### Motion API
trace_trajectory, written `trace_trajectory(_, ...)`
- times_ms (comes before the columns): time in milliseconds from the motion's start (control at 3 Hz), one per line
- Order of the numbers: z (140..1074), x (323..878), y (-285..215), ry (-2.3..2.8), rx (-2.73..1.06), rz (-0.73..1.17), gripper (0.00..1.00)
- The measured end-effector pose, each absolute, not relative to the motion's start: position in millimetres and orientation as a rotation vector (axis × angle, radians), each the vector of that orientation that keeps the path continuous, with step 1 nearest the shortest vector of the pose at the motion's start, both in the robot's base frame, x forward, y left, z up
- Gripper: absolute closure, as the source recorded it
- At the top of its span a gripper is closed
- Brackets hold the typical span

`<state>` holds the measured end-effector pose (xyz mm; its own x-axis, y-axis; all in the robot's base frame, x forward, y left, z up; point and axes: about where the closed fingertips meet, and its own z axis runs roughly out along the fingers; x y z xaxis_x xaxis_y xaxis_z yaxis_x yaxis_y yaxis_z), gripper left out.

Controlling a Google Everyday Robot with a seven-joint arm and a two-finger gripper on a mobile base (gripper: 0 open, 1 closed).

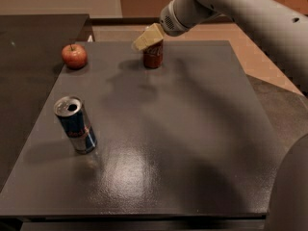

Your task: Move coke can near redbull can

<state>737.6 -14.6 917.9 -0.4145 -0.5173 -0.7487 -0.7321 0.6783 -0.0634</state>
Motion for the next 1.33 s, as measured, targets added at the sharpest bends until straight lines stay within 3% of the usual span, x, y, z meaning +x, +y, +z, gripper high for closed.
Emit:
trace_trajectory(333, 910, 745, -11, 2.109, -0.986, 0.365, 0.18)
trace_trajectory(1333, 921, 731, -23, 2.041, -1.064, 0.418, 0.88)
